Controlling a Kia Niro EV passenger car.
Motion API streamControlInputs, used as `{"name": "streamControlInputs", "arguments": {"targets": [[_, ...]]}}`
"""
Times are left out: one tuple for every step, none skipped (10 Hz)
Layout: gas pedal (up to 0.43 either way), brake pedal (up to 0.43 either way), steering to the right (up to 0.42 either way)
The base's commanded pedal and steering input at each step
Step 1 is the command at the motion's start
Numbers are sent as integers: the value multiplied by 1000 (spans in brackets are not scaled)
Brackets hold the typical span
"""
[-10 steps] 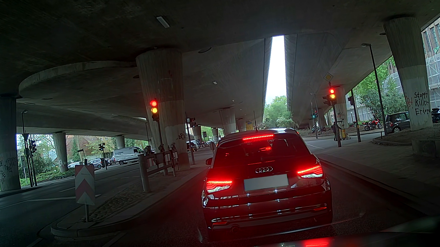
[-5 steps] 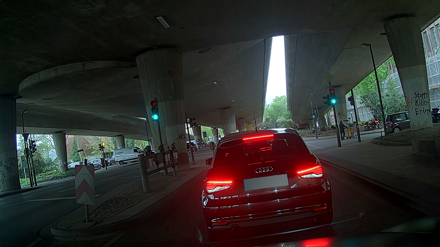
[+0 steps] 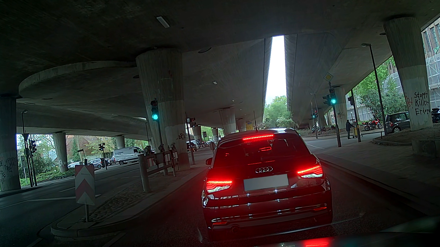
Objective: Follow the waypoints while adhering to traffic rules and regulations
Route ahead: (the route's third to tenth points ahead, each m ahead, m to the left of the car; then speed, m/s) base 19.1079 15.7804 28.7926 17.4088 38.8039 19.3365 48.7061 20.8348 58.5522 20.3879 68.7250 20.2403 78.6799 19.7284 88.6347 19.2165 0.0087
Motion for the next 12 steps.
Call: {"name": "streamControlInputs", "arguments": {"targets": [[0, 6, 86], [0, 6, 86], [0, 6, 86], [0, 6, 86], [20, 6, 87], [87, 6, 87], [87, 6, 88], [87, 6, 92], [169, 6, 95], [177, 6, 98], [177, 6, 105], [138, 6, 110]]}}
